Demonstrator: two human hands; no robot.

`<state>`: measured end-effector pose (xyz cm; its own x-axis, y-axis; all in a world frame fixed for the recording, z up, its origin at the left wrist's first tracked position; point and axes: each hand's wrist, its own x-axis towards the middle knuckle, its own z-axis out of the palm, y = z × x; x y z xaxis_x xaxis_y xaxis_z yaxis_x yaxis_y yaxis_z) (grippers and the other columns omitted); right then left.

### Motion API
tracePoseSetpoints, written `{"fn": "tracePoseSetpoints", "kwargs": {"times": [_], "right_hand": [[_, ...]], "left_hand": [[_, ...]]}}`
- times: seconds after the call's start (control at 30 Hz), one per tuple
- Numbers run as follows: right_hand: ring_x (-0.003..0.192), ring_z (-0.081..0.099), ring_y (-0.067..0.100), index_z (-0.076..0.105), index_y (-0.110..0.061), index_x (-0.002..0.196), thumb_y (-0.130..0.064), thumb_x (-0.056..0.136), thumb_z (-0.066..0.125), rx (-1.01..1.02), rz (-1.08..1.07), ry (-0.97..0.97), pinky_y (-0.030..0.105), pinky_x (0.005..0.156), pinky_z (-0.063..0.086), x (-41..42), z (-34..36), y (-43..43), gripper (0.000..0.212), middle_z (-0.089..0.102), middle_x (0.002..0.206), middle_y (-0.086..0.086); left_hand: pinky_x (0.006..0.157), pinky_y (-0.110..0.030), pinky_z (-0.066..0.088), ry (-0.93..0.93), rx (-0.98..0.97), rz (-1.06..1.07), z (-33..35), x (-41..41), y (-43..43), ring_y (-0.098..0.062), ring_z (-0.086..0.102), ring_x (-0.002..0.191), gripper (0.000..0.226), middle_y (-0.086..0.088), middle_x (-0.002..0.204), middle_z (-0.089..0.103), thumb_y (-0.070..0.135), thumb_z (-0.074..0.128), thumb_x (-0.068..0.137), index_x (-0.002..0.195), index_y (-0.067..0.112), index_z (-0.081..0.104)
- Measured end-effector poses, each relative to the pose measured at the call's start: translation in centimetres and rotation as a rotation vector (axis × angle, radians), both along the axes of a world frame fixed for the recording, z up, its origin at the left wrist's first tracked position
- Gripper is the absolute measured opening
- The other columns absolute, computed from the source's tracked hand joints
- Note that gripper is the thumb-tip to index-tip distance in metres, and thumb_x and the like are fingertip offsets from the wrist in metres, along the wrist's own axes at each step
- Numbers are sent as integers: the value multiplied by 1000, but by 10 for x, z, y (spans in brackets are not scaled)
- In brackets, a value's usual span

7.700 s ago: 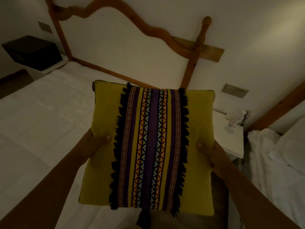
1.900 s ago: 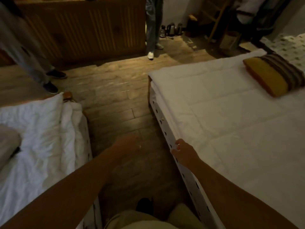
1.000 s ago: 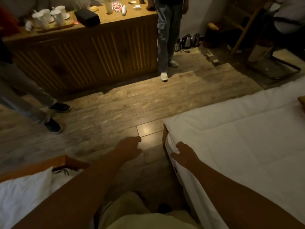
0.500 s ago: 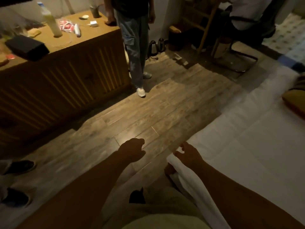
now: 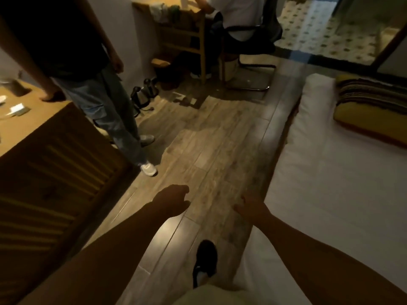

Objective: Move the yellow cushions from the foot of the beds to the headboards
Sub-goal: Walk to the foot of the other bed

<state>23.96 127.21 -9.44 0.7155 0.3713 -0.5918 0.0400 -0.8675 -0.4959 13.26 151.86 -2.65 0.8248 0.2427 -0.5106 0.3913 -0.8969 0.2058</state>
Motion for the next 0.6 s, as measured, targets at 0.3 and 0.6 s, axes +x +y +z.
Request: {"fn": "tracePoseSetpoints", "kwargs": {"times": [0.3,0.6], "right_hand": [[129,50,31,48,-12,140,-45,94,56,19,-275,37,44,108,43,120,23,22,57,50,143,13],[126,54,30,47,-8,140,-38,95,60,108,-482,33,41,105,46,281,38,64,55,55,137,12]], "left_hand": [[99,-40,50,-15,-42,-234,8,184,29,-23,59,116,49,-7,130,62,38,61,91,134,18,52],[100,-37,47,-31,-48,-403,-7,390,73,-23,53,122,57,-6,134,55,38,59,91,142,19,43]]}}
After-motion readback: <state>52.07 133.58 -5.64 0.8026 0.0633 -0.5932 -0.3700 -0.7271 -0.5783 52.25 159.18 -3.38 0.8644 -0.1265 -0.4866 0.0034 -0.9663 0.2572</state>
